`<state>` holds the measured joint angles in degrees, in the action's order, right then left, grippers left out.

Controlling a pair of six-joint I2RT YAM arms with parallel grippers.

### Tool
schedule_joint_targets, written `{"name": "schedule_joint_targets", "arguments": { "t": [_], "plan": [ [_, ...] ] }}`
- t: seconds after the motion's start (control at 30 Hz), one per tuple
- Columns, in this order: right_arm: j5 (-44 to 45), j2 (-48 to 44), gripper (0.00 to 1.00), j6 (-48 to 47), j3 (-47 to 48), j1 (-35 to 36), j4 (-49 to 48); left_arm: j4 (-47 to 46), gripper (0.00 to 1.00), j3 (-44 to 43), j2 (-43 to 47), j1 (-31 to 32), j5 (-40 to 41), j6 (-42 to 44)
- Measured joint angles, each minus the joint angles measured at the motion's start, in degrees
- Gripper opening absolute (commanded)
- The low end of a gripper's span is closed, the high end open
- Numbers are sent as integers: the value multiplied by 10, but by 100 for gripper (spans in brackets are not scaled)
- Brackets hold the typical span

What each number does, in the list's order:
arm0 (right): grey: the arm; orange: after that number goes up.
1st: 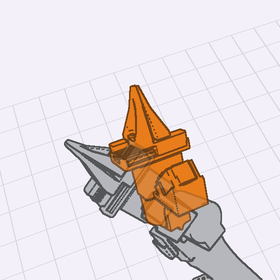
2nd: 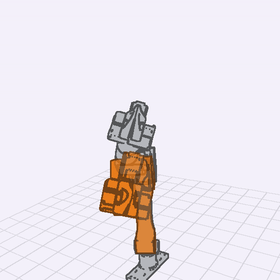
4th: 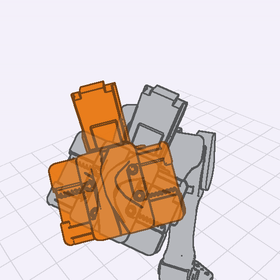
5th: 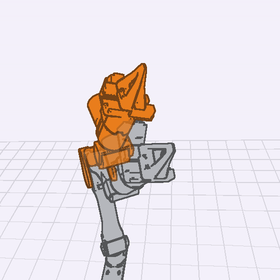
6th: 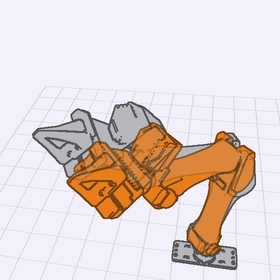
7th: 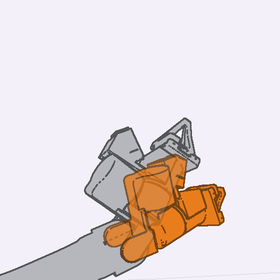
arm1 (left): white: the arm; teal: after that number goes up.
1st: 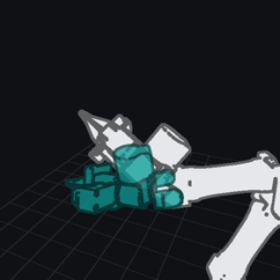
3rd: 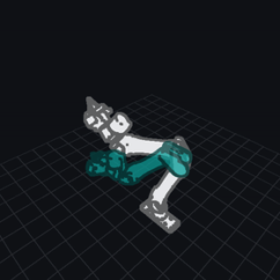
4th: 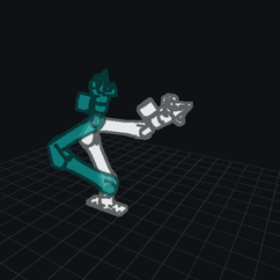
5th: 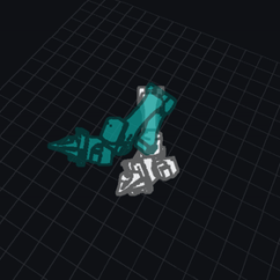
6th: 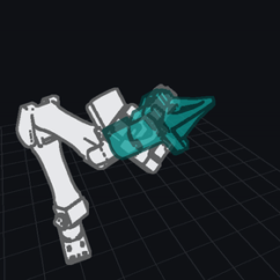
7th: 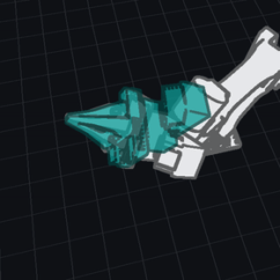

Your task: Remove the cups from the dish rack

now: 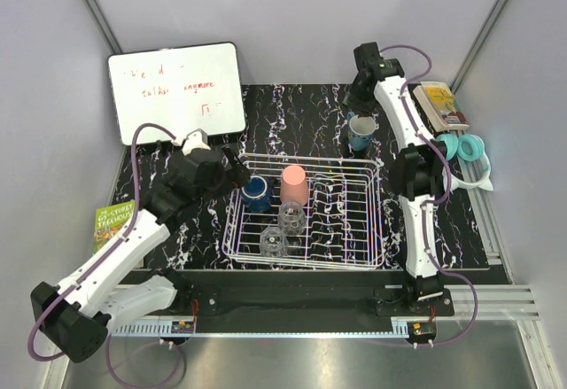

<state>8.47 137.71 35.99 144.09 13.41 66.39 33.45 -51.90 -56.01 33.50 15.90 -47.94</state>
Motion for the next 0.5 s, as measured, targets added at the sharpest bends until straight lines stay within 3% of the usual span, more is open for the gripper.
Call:
{"name": "schedule_joint_targets", "arguments": {
  "t": [0.07, 0.1, 0.23, 0.33, 0.5],
  "plan": [
    [-4, -26, 55, 0, -3, 0, -8, 0, 99, 0, 9, 0, 7, 4],
    [-7, -45, 67, 0, -11, 2, -16, 0, 99, 0, 14, 0, 11, 9],
    [-11, -167, 89, -12, -113, 12, -71, 4, 99, -5, 12, 0, 31, 36],
    [2, -310, 95, -31, -265, 54, -148, 18, 99, -30, -27, 0, 43, 63],
    [10, -495, 97, -50, -487, 150, -257, 30, 99, -55, -90, 0, 43, 96]
  ]
}}
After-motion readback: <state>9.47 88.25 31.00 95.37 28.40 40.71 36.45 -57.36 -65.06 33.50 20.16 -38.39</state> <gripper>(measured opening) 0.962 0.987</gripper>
